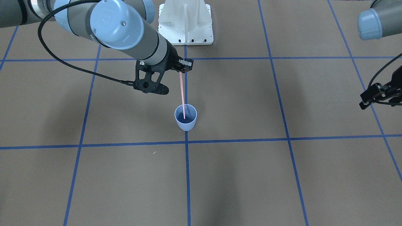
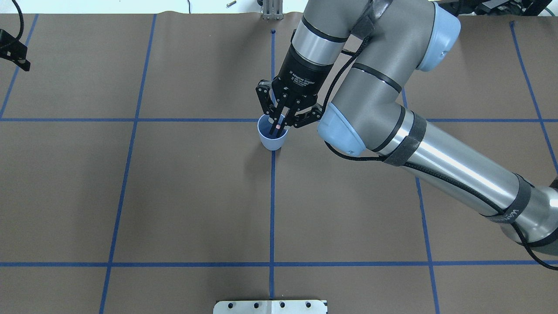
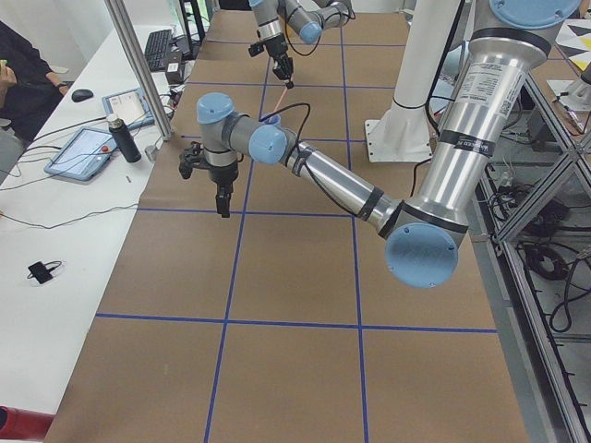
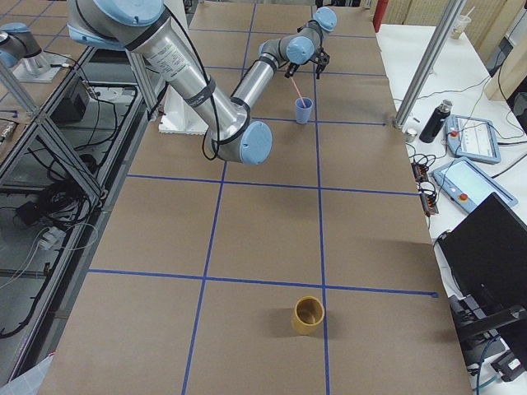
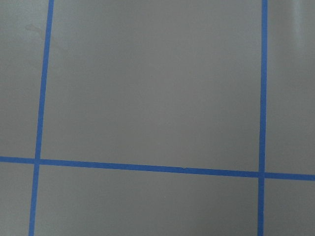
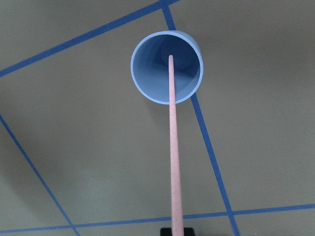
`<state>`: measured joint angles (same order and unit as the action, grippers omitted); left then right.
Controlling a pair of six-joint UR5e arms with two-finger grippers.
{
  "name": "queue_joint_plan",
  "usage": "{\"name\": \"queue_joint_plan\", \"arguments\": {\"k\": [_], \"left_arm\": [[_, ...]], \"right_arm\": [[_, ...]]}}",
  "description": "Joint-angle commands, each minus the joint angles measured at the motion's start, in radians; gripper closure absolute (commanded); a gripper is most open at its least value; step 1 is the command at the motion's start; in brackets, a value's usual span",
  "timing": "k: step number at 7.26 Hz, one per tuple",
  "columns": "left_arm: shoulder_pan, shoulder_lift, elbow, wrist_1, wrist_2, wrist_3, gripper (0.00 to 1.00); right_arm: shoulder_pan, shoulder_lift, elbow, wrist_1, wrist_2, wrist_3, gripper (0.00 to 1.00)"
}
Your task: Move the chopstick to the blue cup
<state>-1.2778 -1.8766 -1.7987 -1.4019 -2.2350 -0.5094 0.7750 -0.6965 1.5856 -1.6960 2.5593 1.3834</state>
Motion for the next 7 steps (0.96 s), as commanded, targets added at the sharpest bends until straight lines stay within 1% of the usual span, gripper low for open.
{"name": "queue_joint_plan", "arguments": {"k": [1,2,3,4,5,6,7], "left_arm": [[0.000,0.002,0.001,-0.002,0.000,0.000,0.01],[0.003,0.001,0.008,-0.002,0.000,0.000,0.01],[0.003,0.002,0.010,-0.002,0.000,0.000,0.01],[0.000,0.002,0.007,-0.002,0.000,0.000,0.01],[0.000,0.001,0.001,-0.002,0.000,-0.001,0.01],[-0.001,0.001,-0.004,-0.002,0.000,-0.003,0.01],[-0.003,0.002,-0.004,-0.002,0.002,-0.007,0.01]], "right_arm": [[-0.013,0.000,-0.053,0.041,-0.001,-0.006,1.00],[-0.019,-0.001,-0.074,0.058,-0.002,-0.012,0.57],[-0.025,-0.001,-0.076,0.096,-0.011,-0.006,0.01],[-0.026,-0.008,-0.076,0.126,-0.019,-0.007,0.00],[-0.023,-0.008,-0.064,0.134,-0.134,-0.001,0.00],[0.001,-0.029,-0.029,0.133,-0.208,-0.013,0.00],[0.063,-0.084,0.008,0.130,-0.249,-0.079,0.00]]}}
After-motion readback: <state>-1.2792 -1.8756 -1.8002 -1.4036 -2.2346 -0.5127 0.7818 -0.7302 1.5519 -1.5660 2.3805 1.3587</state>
